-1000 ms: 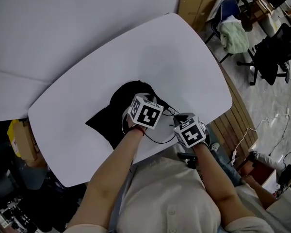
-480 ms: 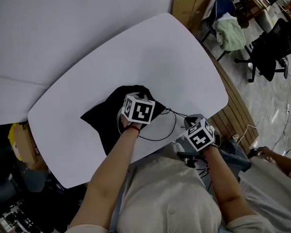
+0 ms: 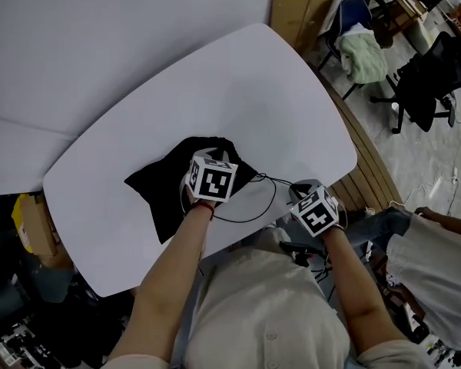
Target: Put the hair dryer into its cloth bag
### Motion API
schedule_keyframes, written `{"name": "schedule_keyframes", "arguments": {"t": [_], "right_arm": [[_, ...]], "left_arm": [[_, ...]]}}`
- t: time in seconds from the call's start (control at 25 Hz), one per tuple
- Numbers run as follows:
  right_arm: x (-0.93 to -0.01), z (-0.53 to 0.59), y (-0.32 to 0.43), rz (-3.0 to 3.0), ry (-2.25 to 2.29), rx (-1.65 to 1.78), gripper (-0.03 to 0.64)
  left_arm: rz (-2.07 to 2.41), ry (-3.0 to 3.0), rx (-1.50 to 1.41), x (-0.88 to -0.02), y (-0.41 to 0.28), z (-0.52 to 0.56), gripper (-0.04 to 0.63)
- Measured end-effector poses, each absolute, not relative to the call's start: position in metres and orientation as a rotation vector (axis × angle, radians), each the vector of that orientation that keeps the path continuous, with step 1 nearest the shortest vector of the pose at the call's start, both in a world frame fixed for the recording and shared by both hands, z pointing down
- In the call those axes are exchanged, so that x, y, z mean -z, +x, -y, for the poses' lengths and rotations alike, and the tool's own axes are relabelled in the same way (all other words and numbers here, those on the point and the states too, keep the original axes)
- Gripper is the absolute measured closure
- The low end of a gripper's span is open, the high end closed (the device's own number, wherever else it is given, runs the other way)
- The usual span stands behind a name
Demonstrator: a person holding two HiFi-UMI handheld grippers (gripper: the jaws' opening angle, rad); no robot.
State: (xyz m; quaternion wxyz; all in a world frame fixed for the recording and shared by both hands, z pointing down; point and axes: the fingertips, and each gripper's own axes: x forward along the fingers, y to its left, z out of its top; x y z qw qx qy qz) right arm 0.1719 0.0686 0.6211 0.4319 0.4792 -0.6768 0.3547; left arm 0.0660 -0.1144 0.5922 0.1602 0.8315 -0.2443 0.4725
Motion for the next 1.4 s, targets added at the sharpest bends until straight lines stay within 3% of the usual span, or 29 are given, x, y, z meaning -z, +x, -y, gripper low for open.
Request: {"name": "schedule_keyframes", "arguments": {"t": [0.04,0.12,0.36,0.52,0.6,0.84,0.96,1.28,1.4], "right_arm": [[-0.620,-0.068,0.171,1.724,1.224,-0.946,0.588],[-0.615,-0.068,0.172,1.784,1.266,-1.050,0.486],[-0.605,-0.066,0.184,1.787,1.189,-0.827,0.498],[-0.619,-0.054,0.166,1.771,0.974,-0.598,0.512],[-0.624,-0.046,0.156,1.773,0.907,-0.532,0.511],[-0.629,-0.038,0.143,1.777,0.768,-0.420,0.511],[-0.628,-0.036,0.145,1.786,0.754,-0.412,0.552],[-0.633,-0.033,0.138,1.794,0.630,-0.472,0.552],[-0.632,-0.032,0.134,1.768,0.593,-0.482,0.592]], "left_arm": [[0.690,2.376,-1.291,-0.588,0.065,0.113,0.565],[0.668,2.364,-1.143,-0.576,0.065,0.107,0.563],[0.576,2.418,-0.756,-0.520,0.066,0.088,0.563],[0.587,2.649,-0.980,-0.510,0.073,0.109,0.559],[0.508,2.718,-1.168,-0.519,0.079,0.120,0.526],[-0.004,2.715,-1.702,-0.562,0.086,0.127,0.469],[-0.163,2.551,-1.757,-0.582,0.078,0.131,0.463],[-0.129,2.372,-1.740,-0.612,0.069,0.137,0.462],[-0.063,2.370,-1.745,-0.621,0.067,0.138,0.463]]}}
